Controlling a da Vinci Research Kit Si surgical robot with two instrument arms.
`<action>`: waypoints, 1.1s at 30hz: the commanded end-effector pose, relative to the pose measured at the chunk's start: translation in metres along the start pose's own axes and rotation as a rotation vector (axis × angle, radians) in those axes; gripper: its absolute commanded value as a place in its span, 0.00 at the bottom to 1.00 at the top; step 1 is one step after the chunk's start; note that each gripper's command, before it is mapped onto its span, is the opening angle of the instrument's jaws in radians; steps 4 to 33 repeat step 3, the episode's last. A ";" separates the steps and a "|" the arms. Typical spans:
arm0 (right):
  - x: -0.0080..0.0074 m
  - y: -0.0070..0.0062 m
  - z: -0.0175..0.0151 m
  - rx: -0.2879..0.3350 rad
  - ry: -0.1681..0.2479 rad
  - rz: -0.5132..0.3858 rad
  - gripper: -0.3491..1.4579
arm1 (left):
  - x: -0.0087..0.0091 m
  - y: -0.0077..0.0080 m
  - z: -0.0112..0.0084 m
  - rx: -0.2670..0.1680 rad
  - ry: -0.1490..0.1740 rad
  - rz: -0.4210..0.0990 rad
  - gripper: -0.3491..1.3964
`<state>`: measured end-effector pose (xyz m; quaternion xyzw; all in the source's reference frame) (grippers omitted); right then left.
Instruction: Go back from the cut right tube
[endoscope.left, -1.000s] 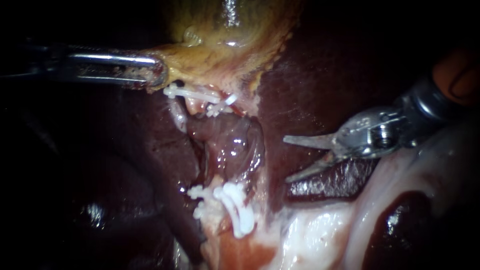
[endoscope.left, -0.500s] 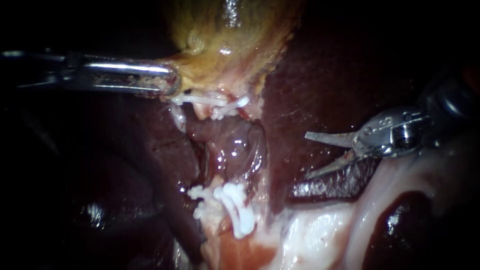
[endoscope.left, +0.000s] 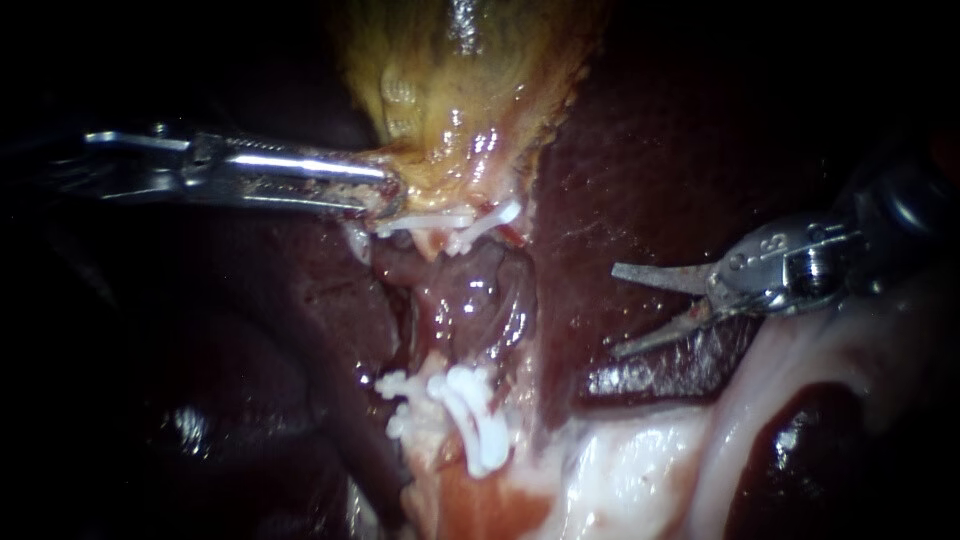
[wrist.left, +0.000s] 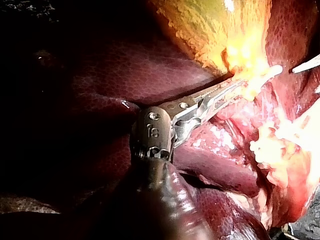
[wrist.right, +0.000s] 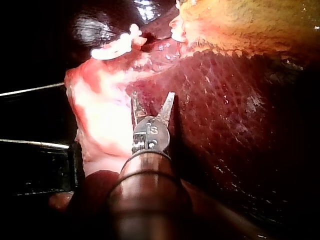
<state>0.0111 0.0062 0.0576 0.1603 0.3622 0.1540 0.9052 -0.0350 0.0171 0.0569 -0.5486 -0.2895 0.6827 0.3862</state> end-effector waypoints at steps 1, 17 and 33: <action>0.0000 0.0000 0.0000 0.000 0.000 0.000 0.98 | 0.0000 0.0000 0.0000 0.001 0.000 0.000 0.00; 0.0000 0.0000 0.0000 0.003 -0.001 0.001 0.98 | 0.0000 0.0000 0.0000 0.001 0.000 0.000 0.00; 0.0000 0.0000 0.0000 0.003 -0.001 0.001 0.98 | 0.0000 0.0000 0.0000 0.001 0.000 0.000 0.00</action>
